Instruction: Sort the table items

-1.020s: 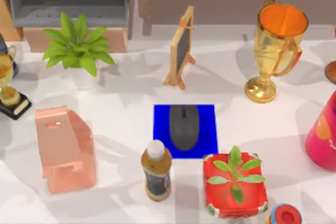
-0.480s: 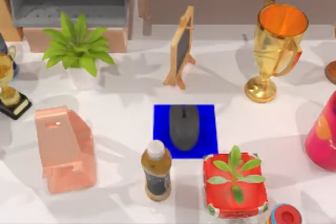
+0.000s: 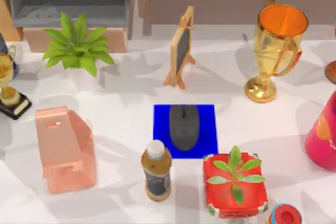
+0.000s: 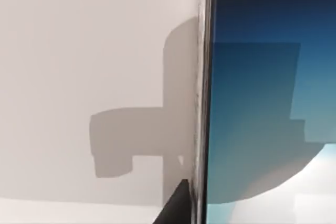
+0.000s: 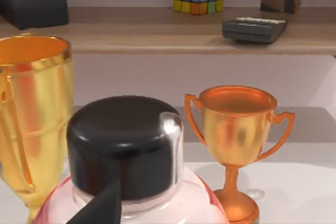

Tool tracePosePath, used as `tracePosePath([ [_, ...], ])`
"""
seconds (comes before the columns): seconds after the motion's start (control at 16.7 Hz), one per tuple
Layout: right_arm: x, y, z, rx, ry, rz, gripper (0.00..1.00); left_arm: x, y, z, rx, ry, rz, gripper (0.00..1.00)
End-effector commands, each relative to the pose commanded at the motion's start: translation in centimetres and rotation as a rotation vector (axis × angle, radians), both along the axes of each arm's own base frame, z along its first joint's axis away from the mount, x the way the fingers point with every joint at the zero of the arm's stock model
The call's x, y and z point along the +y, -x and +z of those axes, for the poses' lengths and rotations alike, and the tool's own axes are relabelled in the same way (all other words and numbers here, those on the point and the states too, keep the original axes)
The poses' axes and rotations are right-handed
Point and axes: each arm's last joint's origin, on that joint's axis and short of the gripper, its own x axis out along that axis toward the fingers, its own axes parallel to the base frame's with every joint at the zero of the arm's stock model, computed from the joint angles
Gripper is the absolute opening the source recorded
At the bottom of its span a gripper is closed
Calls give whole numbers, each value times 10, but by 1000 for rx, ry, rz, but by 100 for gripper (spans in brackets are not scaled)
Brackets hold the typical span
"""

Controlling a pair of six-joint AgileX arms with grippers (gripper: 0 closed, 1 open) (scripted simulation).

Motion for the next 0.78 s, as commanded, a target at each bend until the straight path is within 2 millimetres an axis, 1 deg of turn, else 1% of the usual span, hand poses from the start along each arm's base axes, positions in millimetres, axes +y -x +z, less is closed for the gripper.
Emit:
tracePosePath([
  [0.18, 0, 0, 0, 0, 0, 0, 100, 0, 0, 0, 0, 0, 0, 0],
  [0.24, 0, 0, 0, 0, 0, 0, 100, -3, 1, 11, -12, 9, 7, 0],
  [0.3, 0, 0, 0, 0, 0, 0, 100, -3, 1, 13, -12, 9, 7, 0],
  [0.78, 0, 0, 0, 0, 0, 0, 100, -3, 1, 41, -12, 9, 7, 0],
])
